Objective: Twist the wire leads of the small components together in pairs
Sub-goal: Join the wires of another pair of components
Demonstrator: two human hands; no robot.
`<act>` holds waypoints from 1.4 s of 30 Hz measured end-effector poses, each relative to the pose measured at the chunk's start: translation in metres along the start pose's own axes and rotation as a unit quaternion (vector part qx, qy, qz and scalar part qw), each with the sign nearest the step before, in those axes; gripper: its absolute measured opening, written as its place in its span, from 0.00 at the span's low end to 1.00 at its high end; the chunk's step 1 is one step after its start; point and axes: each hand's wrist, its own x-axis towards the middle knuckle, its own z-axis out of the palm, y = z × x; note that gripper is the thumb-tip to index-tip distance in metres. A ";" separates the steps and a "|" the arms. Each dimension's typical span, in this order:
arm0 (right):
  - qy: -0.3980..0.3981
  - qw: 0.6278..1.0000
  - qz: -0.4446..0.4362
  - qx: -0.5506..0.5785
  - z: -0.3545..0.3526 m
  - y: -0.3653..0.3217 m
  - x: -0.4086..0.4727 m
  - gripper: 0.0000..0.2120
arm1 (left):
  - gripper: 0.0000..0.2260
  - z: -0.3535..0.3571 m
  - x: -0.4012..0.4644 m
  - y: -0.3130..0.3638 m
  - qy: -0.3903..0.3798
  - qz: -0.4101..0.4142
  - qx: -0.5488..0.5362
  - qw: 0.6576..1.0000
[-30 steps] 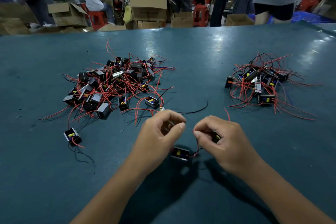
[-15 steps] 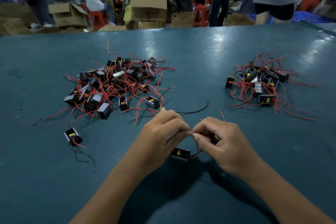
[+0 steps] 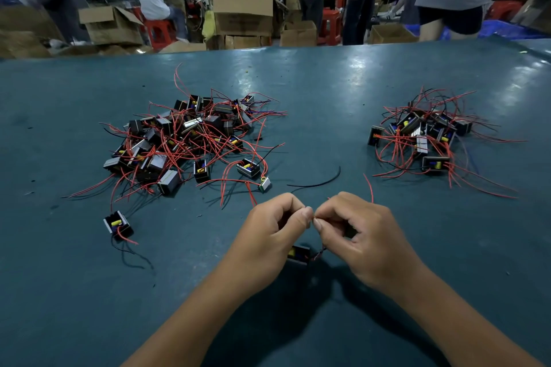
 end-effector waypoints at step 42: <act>-0.116 0.987 -0.009 -0.112 -0.034 0.016 0.008 0.11 | 0.12 -0.037 0.003 -0.007 -0.023 0.164 0.278 0.946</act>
